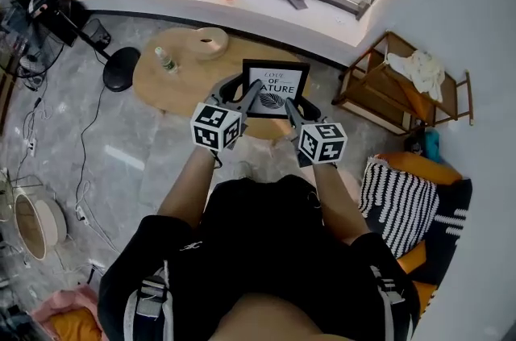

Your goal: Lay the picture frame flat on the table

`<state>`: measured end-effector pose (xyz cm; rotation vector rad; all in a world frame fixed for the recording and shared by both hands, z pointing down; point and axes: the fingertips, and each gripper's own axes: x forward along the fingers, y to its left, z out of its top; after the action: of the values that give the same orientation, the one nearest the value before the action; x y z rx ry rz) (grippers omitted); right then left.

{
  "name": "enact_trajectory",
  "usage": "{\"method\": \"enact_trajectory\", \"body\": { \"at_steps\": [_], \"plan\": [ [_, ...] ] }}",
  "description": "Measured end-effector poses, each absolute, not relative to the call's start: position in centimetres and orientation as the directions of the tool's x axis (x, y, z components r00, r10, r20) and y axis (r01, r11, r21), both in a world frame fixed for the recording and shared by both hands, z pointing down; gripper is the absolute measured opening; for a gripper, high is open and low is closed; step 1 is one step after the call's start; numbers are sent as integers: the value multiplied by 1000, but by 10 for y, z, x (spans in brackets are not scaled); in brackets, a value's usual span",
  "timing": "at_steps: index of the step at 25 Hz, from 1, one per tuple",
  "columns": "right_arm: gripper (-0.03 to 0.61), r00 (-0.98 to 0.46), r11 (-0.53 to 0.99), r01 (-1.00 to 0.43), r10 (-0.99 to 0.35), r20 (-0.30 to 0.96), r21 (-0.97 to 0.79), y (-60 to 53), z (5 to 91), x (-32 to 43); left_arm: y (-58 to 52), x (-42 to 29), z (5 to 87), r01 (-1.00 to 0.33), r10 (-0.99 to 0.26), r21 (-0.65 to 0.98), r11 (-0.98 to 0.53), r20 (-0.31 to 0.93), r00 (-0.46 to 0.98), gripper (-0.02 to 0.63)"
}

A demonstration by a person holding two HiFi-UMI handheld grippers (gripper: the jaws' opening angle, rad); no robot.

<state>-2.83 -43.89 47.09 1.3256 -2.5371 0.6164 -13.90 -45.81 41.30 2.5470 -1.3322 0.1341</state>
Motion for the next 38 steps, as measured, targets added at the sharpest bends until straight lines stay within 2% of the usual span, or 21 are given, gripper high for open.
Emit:
{"method": "enact_trajectory", "body": {
  "at_steps": [13, 22, 38],
  "plan": [
    [144, -583, 480, -808, -572, 577, -341, -558, 596, 48, -581, -68, 549, -859, -737, 271, -435, 440, 512, 155],
    [143, -618, 438, -774, -367, 696, -456, -604, 758, 92, -632, -26, 717, -883, -640, 366, -293, 611, 466, 152],
    [143, -613, 365, -758, -115, 782, -541, -643, 996, 137, -670, 15, 971, -880, -451, 466, -88, 769, 453, 144]
  ]
}}
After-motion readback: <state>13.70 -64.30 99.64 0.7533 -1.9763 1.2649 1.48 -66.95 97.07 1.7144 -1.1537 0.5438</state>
